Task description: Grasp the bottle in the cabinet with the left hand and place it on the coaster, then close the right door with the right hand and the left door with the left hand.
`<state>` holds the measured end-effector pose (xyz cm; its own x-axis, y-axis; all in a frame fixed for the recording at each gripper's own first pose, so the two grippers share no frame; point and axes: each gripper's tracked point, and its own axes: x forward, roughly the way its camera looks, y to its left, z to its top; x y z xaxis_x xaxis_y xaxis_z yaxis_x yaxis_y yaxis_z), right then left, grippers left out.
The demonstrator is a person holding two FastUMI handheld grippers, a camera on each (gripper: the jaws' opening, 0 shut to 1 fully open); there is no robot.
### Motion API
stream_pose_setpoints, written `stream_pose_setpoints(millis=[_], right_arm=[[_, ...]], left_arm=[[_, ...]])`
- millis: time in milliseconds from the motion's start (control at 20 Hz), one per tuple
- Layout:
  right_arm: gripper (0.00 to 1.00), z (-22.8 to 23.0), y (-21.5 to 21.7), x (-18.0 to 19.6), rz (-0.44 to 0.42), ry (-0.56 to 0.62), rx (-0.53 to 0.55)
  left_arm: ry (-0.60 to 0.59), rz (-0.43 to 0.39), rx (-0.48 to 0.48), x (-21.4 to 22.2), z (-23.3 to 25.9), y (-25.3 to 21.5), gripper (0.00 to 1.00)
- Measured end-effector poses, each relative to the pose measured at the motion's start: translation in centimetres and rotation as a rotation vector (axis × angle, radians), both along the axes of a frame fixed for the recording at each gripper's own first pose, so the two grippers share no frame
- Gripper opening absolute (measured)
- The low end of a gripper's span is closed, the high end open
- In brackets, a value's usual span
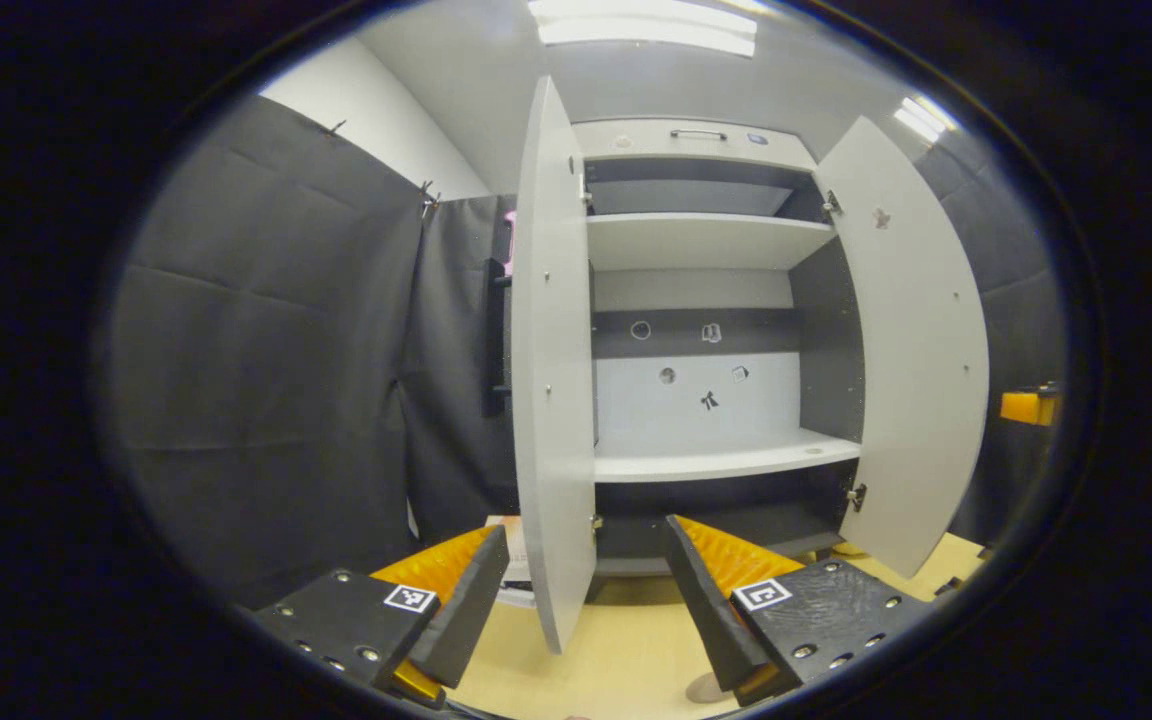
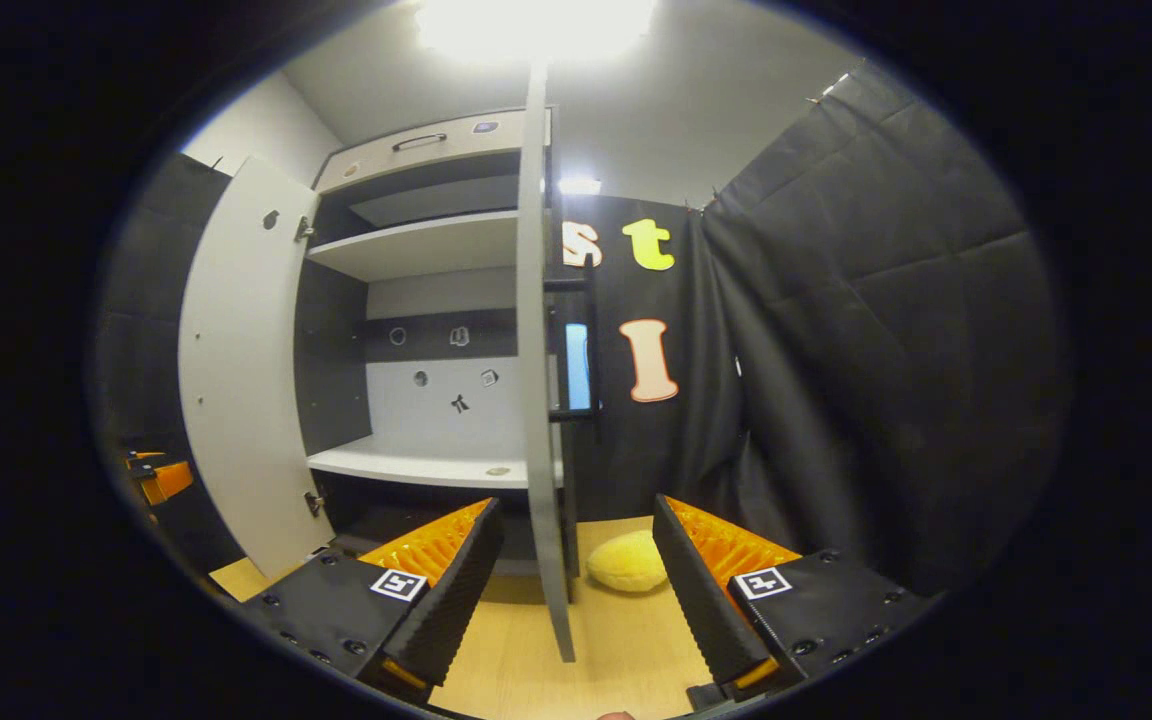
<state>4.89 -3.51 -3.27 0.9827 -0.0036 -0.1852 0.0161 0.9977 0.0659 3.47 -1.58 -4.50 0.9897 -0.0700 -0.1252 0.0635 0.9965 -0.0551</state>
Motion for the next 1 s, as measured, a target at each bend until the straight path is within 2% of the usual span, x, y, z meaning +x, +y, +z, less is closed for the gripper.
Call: stream_pose_setpoints(millis=[100,150,200,250,300,350,450,500,550,600,700,750,800,900,950,1000], right_arm=[[0.92,0.7,-2.0,1.0,-0.075,-0.008,-0.025],[0.92,1.2,-2.8,1.4,-0.107,-0.017,-0.032],[0.92,1.5,-3.6,1.8,-0.14,-0.026,-0.039],[0.92,2.0,-4.5,2.4,-0.177,-0.032,-0.053],[0.96,2.2,-5.3,3.0,-0.212,-0.034,-0.071],[0.96,2.4,-5.9,3.5,-0.245,-0.033,-0.088],[0.95,2.9,-6.8,4.7,-0.296,-0.039,-0.102],[0.92,3.2,-7.0,5.2,-0.313,-0.044,-0.099],[0.93,3.3,-7.1,5.6,-0.325,-0.049,-0.093],[0.96,3.5,-7.0,6.1,-0.333,-0.056,-0.088],[0.93,4.0,-6.7,7.1,-0.345,-0.068,-0.084],[0.96,4.2,-6.6,7.4,-0.355,-0.071,-0.094],[0.92,4.4,-6.8,7.7,-0.367,-0.078,-0.111],[0.95,5.0,-6.4,7.8,-0.359,-0.09,-0.117],[0.92,4.9,-6.0,7.8,-0.343,-0.087,-0.114],[0.95,5.0,-5.6,7.8,-0.331,-0.087,-0.104]], left_arm=[[0.006,0.015,0.005,0.3,-0.3,1.1,0.92],[0.007,0.02,0.004,0.5,-0.4,1.6,0.85],[0.006,0.026,0.001,0.6,-0.4,2.2,0.98],[0.005,0.032,0.0,0.6,-0.4,2.8,0.92],[0.009,0.036,0.002,0.6,-0.6,3.3,0.98],[0.015,0.043,0.009,0.6,-0.8,3.9,0.98],[0.016,0.058,0.017,0.7,-0.8,5.2,0.92],[0.017,0.066,0.016,0.6,-0.8,5.8,0.88],[0.017,0.073,0.014,0.7,-0.8,6.4,0.85],[0.02,0.08,0.012,0.8,-0.9,6.9,0.85],[0.032,0.096,0.015,1.0,-1.4,7.9,0.85],[0.035,0.103,0.016,0.9,-1.5,8.5,0.85],[0.036,0.11,0.017,0.9,-1.5,9.0,0.89],[0.033,0.12,0.016,0.8,-1.7,9.9,0.98],[0.033,0.122,0.015,0.9,-1.8,10.3,0.98],[0.034,0.123,0.012,0.9,-1.9,10.6,0.98]])
